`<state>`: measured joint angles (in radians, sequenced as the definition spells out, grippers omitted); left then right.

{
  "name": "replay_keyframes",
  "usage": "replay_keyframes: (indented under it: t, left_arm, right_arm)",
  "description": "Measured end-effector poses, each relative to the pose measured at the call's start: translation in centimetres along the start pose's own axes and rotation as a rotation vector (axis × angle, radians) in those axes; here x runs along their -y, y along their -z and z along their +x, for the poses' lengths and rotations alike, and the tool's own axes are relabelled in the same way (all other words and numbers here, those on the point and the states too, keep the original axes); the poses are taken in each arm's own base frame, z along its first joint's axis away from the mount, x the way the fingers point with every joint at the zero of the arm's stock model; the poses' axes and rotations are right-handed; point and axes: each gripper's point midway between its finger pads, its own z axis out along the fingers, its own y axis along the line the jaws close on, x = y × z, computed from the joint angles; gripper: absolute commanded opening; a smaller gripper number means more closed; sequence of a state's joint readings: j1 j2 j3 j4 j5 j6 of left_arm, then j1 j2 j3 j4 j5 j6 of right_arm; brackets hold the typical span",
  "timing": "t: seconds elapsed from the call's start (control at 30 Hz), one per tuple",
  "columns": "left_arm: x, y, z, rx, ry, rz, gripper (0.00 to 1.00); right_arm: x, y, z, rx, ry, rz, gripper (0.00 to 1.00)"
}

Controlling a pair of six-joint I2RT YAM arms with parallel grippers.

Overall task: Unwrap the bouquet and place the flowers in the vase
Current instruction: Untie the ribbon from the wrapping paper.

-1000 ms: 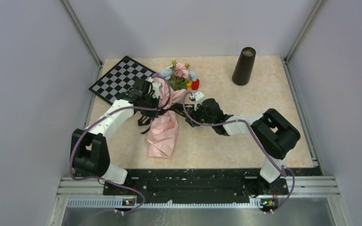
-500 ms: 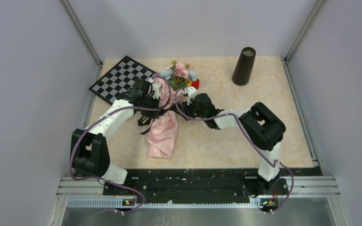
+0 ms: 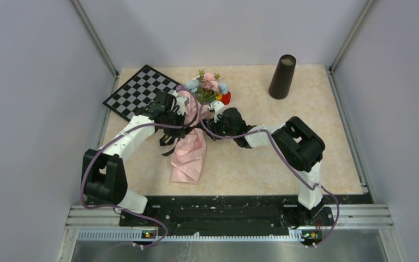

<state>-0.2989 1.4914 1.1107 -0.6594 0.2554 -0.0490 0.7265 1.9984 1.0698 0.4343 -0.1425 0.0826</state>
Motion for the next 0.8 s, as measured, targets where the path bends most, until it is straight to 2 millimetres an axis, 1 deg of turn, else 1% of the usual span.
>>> replay_keyframes:
  t: [0.13,0.43,0.67,0.8]
  left_arm:
    - [0.0,-0.1,0.1,-0.004,0.001,0.002,0.0]
    - [0.1,-0.1,0.2,-0.009,0.003,0.008,0.0]
    - [0.1,-0.1,0.3,-0.013,0.008,0.011,0.0]
    - [0.0,-0.1,0.3,-0.012,0.008,0.01,0.0]
  right_arm:
    - [-0.2,-0.6,0.7,-0.015,-0.009,-0.016,0.4]
    - [-0.6,-1.0,0.5,-0.011,-0.027,-0.036,0.4]
    - [-0.8,-1.9,0.0,0.01,-0.019,-0.039,0.43]
    - [-1.0,-2.5,-0.2,0.021,-0.01,-0.029,0.43]
